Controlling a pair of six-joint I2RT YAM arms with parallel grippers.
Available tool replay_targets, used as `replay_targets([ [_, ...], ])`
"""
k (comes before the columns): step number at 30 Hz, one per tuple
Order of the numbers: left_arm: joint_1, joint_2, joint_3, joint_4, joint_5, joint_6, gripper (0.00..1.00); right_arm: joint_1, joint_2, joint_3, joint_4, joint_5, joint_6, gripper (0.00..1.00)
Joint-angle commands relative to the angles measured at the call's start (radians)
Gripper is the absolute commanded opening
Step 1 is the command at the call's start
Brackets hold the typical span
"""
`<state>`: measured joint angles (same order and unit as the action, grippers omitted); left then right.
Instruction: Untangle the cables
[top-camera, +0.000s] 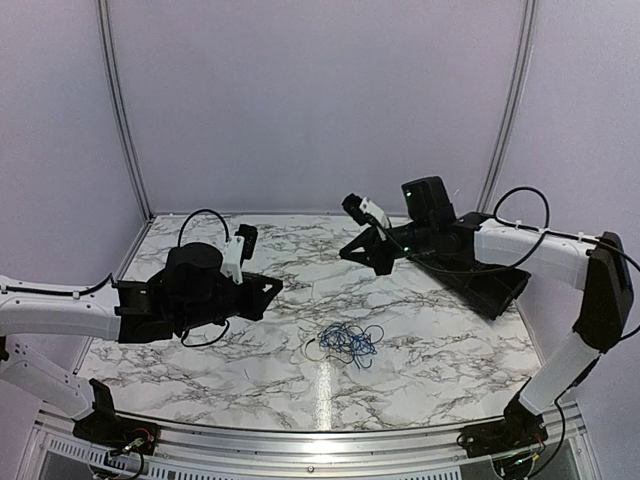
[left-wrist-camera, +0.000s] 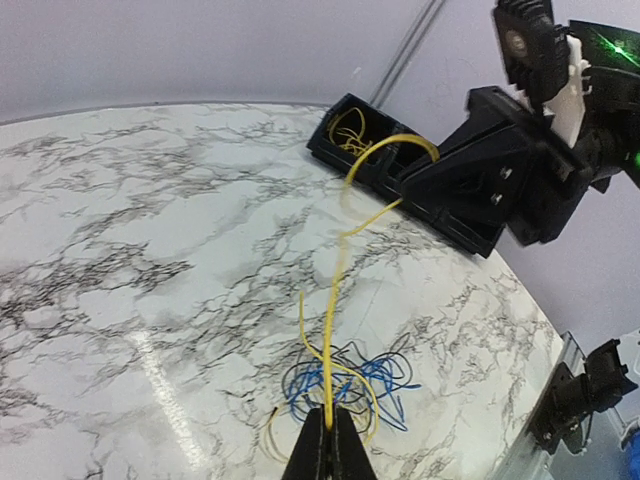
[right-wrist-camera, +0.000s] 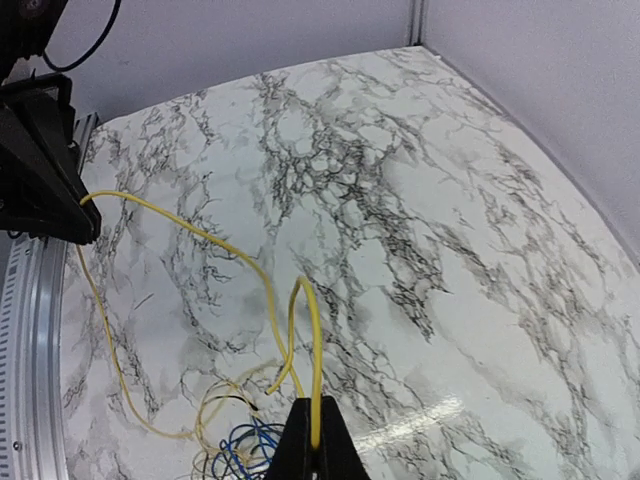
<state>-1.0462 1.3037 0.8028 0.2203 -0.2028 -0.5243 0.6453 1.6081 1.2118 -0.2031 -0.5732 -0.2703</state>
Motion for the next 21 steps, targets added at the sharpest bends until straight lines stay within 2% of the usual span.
replay_targets([
  [1,0.005,-0.077,-0.065,0.019,-0.171,-0.049,0.00,-0.116,-0.083,0.004,-0.032,-0.033,-0.036,0.00],
  [8,0.018,-0.056,-0.074,0.007,-0.150,-0.038,0.00,-0.220,-0.121,0.049,-0.053,-0.065,-0.022,0.00],
  [9,0.018,-0.046,-0.066,0.000,-0.144,-0.028,0.04,-0.230,-0.118,0.062,-0.053,-0.061,-0.016,0.00],
  [12,0.018,-0.001,0.012,-0.082,-0.142,0.024,0.30,-0.256,-0.103,0.111,-0.052,-0.033,0.004,0.00],
  [14,0.018,0.036,0.079,-0.148,-0.135,0.074,0.41,-0.273,-0.089,0.145,-0.051,-0.006,0.009,0.00],
  [21,0.021,0.150,0.311,-0.339,-0.086,0.236,0.57,-0.349,-0.005,0.252,-0.028,0.130,0.014,0.00],
])
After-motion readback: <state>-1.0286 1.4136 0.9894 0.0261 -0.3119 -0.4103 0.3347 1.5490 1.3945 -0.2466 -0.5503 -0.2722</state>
